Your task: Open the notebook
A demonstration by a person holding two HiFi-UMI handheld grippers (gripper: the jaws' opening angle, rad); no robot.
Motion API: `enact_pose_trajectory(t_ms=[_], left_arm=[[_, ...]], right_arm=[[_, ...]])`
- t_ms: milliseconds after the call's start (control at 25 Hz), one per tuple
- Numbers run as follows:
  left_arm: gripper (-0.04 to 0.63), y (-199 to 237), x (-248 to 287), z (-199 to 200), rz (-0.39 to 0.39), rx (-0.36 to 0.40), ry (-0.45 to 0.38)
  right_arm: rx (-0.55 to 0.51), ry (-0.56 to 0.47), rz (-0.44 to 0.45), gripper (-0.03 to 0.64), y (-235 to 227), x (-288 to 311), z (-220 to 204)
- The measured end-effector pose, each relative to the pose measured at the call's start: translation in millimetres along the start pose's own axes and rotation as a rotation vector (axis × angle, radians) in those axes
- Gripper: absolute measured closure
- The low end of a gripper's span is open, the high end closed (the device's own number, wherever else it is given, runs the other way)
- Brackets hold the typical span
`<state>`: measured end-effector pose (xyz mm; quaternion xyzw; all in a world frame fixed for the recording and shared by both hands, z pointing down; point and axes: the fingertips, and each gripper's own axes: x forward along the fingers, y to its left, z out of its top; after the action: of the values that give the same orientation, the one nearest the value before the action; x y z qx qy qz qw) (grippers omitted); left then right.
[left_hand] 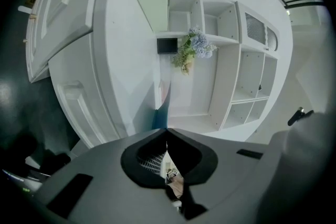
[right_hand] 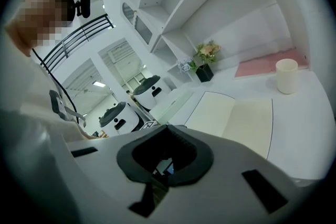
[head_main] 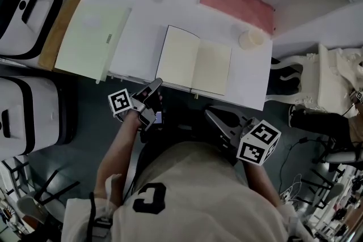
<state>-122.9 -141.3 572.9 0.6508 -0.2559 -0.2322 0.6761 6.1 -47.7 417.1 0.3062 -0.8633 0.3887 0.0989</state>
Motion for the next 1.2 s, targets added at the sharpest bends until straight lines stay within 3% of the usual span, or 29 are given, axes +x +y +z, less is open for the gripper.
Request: enact_pose_trajectory(t_ms=[1200], left_arm=[[0.578,9.3,-2.6,1.7,0.13,0.103,-0.007]], right_arm=[[0.019,0.03,0.038,0.594,-13.3,-4.8,-4.6]])
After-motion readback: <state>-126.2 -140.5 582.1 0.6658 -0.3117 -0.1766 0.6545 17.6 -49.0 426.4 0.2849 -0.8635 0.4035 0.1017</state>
